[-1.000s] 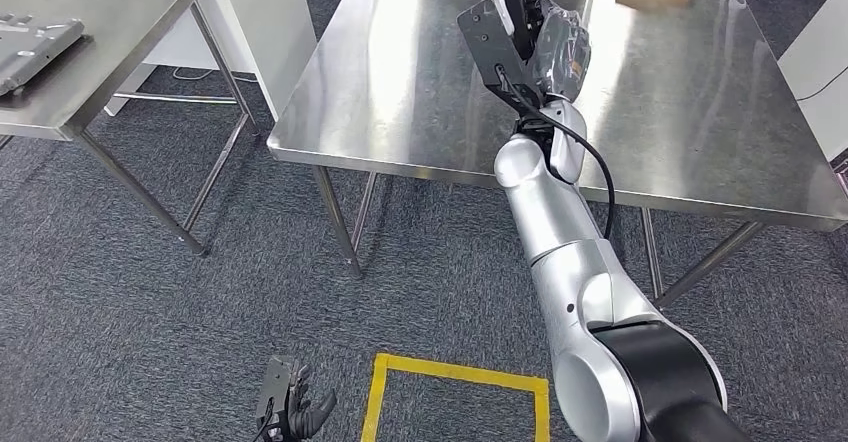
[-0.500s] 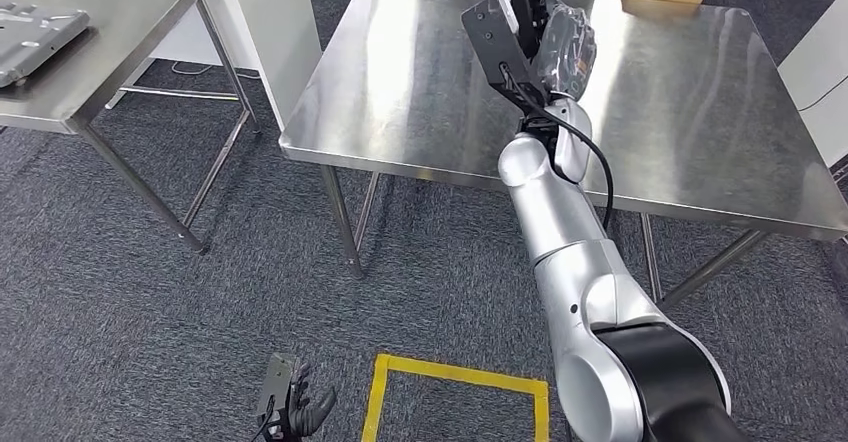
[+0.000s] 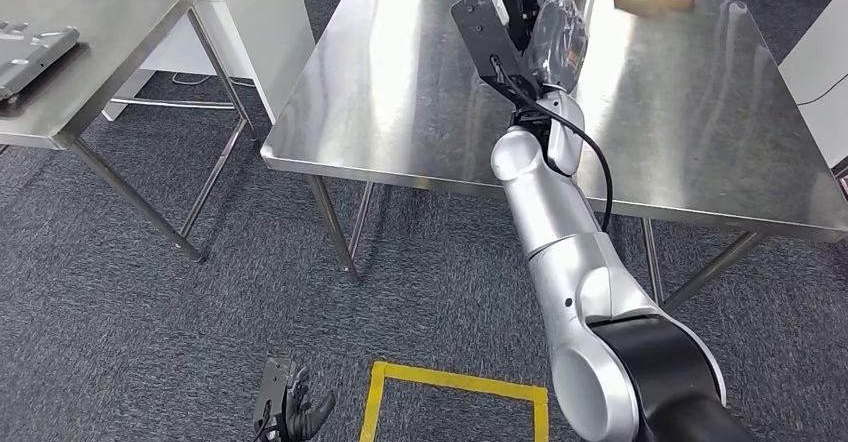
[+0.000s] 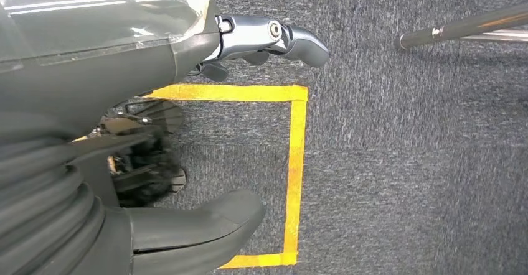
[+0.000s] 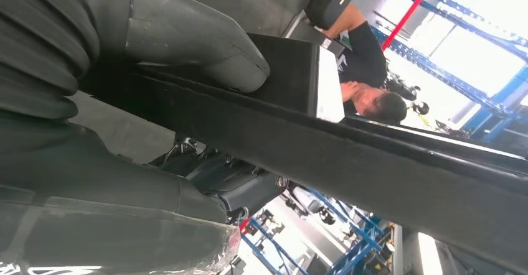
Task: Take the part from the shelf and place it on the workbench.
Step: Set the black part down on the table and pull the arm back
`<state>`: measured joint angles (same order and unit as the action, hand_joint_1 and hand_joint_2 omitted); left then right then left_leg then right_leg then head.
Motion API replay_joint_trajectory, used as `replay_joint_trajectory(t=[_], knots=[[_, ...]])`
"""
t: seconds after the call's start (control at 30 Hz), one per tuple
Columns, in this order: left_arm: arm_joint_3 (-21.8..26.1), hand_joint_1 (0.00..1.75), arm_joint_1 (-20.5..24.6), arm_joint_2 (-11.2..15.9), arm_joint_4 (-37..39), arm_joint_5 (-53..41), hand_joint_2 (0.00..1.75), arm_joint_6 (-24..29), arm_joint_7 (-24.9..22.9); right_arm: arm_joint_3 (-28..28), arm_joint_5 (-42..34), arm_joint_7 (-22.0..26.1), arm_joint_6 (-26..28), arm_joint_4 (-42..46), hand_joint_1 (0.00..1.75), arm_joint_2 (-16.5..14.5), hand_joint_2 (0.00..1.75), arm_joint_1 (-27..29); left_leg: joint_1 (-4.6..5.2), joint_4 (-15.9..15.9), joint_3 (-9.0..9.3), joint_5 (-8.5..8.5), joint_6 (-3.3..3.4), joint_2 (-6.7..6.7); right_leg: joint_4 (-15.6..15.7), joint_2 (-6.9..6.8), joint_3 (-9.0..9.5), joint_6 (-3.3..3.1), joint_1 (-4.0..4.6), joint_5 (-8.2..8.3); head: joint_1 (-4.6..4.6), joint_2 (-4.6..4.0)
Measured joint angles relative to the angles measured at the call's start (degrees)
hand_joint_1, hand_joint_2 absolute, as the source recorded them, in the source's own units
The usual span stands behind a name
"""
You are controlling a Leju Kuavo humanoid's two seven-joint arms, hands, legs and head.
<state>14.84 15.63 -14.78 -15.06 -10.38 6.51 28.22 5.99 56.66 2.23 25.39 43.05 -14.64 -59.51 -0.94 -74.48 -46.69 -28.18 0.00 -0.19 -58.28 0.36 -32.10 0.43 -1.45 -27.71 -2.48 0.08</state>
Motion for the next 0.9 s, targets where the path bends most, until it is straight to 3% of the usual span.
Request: replay_joint_trajectory(t=[0.07,0.13,0.17,0.2,0.3,0.33,0.4,0.43,0.5,0.53,0.57,0.6,0.63,0.67,0.7,0.73,0.77,0.83,0.9], knots=[[0.0,0.00,-0.1,0.0,0.0,0.0,1.75,-0.1,0.0,0.0,0.0,0.0,0.1,-0.2,1.75,-0.1,1.75,0.1,0.00,2.9,0.09,3.54,0.40,0.03,0.0,-0.04,1.30,0.15,0.10,-1.05,-0.03,0.00],[0.0,0.00,-0.1,0.0,0.0,0.0,1.75,-0.2,-0.1,0.0,0.1,0.0,0.2,-0.3,1.75,-0.2,1.75,0.1,0.21,10.1,2.98,8.03,1.13,0.24,0.2,-0.12,2.73,0.41,0.16,-2.24,-0.01,0.01],[0.0,0.00,-0.1,0.0,0.0,0.0,1.75,-0.2,-0.1,0.0,0.1,0.0,0.2,-0.3,1.75,-0.3,1.75,0.0,0.52,12.9,4.47,8.91,1.53,0.38,0.5,-0.17,3.34,0.64,0.27,-2.74,-0.02,0.01],[0.0,0.00,0.0,0.0,0.0,0.0,1.75,-0.2,-0.2,0.0,0.2,0.0,0.3,-0.3,1.75,-0.3,1.75,0.0,0.83,14.8,5.65,8.87,1.93,0.55,0.8,-0.27,3.77,0.91,0.36,-3.09,-0.09,0.00],[0.0,0.00,0.0,-0.1,0.0,-0.1,1.75,-0.3,-0.3,-0.1,0.3,0.0,0.6,-0.3,1.75,-0.3,1.75,0.1,1.22,16.5,7.35,7.15,2.91,0.55,1.0,-0.50,4.35,2.09,0.55,-2.80,-0.21,0.00],[0.0,0.00,0.0,-0.1,0.0,-0.1,1.75,-0.3,-0.3,-0.1,0.3,0.0,0.6,-0.3,1.75,-0.3,1.75,0.2,1.13,17.0,7.95,6.95,3.21,0.36,-0.3,-0.51,3.74,2.51,0.51,-2.27,-0.10,0.00],[0.0,0.00,-0.1,-0.1,0.0,-0.1,1.75,-0.2,-0.3,-0.1,0.4,0.0,0.6,-0.4,1.75,-0.2,1.75,0.5,0.91,18.1,9.53,6.42,3.81,-0.04,-6.1,-0.43,-0.04,2.88,0.42,-1.58,0.09,0.01],[0.0,0.00,-0.1,-0.1,0.0,-0.1,1.75,-0.2,-0.3,-0.1,0.5,0.0,0.6,-0.5,1.75,-0.1,1.75,0.8,0.89,18.4,10.25,5.99,4.02,-0.25,-9.8,-0.37,-2.74,2.60,0.44,-2.01,0.20,0.01],[0.0,0.00,-0.5,-0.2,0.0,-0.1,1.75,-0.2,-0.4,-0.1,0.6,0.0,0.6,-0.8,1.75,0.2,1.75,1.7,0.91,18.7,11.69,4.81,4.21,-0.79,-14.8,-0.29,-7.55,1.95,0.55,-4.73,0.31,0.01],[0.0,0.00,-0.7,-0.2,0.0,0.0,1.75,-0.2,-0.4,-0.2,0.7,0.0,0.6,-0.9,1.75,0.4,1.75,2.1,0.93,18.7,12.47,4.15,4.20,-1.10,-15.1,-0.28,-9.03,1.79,0.58,-5.93,0.38,0.01],[0.0,0.00,-0.8,-0.2,0.0,0.0,1.75,-0.2,-0.4,-0.2,0.8,0.0,0.6,-1.1,1.75,0.5,1.75,2.4,0.95,18.7,13.33,3.45,4.12,-1.41,-13.7,-0.28,-9.73,1.95,0.57,-6.10,0.44,0.01],[0.0,0.00,-0.9,-0.2,0.0,0.0,1.75,-0.2,-0.4,-0.2,0.9,0.0,0.6,-1.1,1.75,0.5,1.75,2.5,0.96,18.6,14.27,2.71,3.99,-1.65,-10.7,-0.29,-9.74,2.35,0.57,-4.83,0.50,0.01],[0.0,0.00,-1.0,-0.2,0.0,0.1,1.75,-0.1,-0.4,-0.2,1.0,0.0,0.6,-1.2,1.75,0.6,1.75,2.5,0.96,18.6,15.17,1.92,3.83,-1.82,-6.7,-0.31,-9.30,3.04,0.56,-1.93,0.55,0.01],[0.0,0.00,-1.0,-0.2,0.0,0.1,1.75,-0.1,-0.4,-0.2,1.0,0.0,0.6,-1.3,1.75,0.6,1.75,2.4,1.08,18.5,16.05,1.08,3.62,-1.93,-2.5,-0.35,-8.66,3.75,0.60,2.01,0.63,0.00],[0.0,0.00,-1.0,-0.2,0.0,0.2,1.75,-0.1,-0.4,-0.2,1.0,0.0,0.5,-1.3,1.75,0.6,1.75,2.3,1.16,18.6,16.71,0.26,3.36,-2.03,0.5,-0.38,-7.89,3.84,0.72,5.19,0.70,0.00],[0.1,0.00,-1.0,-0.2,0.0,0.2,1.75,-0.1,-0.4,-0.2,1.0,0.0,0.5,-1.3,1.75,0.6,1.75,2.2,1.25,18.6,17.29,-0.39,3.07,-2.07,2.3,-0.37,-7.33,3.49,0.89,7.39,0.73,0.00],[0.1,0.00,-1.0,-0.2,0.0,0.3,1.75,-0.1,-0.4,-0.2,1.0,0.0,0.5,-1.3,1.75,0.5,1.75,2.0,1.35,18.4,17.71,-0.81,2.80,-2.08,2.9,-0.34,-6.93,2.68,1.00,8.13,0.80,0.00],[0.1,0.00,-0.8,-0.2,0.0,0.4,1.75,-0.1,-0.4,-0.2,1.1,0.0,0.5,-1.2,1.75,0.1,1.75,1.2,1.32,16.9,17.47,-0.79,2.36,-1.81,2.9,-0.14,-5.94,0.88,0.79,7.29,0.76,0.01],[0.1,0.00,-0.6,-0.1,-0.1,0.5,1.75,-0.1,-0.3,-0.2,1.2,0.0,0.6,-1.3,1.75,-0.1,1.75,0.5,1.14,11.7,14.57,-0.18,1.72,-1.02,3.0,0.02,-4.50,-0.18,0.47,6.25,0.55,0.00]])
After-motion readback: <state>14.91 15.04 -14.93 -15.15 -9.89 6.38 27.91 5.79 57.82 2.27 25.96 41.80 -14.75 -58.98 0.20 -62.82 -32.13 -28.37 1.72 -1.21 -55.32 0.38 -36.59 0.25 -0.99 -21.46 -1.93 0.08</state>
